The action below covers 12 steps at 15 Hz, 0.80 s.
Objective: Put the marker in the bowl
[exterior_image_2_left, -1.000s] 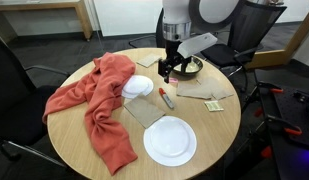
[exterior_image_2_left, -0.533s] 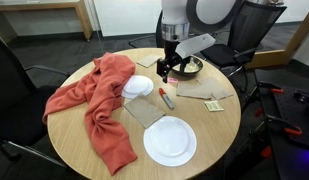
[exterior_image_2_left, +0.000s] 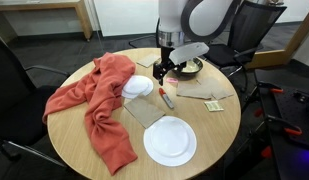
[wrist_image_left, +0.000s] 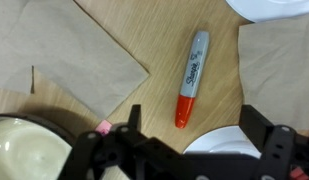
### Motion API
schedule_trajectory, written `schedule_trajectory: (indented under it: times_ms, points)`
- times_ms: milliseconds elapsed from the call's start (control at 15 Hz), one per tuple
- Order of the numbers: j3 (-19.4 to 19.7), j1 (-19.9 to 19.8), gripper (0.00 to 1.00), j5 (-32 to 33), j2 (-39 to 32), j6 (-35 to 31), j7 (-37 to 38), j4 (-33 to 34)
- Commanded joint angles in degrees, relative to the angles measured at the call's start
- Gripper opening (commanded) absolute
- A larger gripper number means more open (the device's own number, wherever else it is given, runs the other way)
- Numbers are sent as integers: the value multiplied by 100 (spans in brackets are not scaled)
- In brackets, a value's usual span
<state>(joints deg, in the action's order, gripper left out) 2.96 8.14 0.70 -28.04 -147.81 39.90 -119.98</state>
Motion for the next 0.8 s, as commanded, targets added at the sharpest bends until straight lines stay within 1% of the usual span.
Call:
schedule_trajectory:
  times_ms: [0,333,733]
  points:
    - [132,152,100,-117,-447,-37,225,392]
    - [161,194,100,-200,-979,-19,281,839]
    - [293,328,100,-298,-1385,38,373,1219]
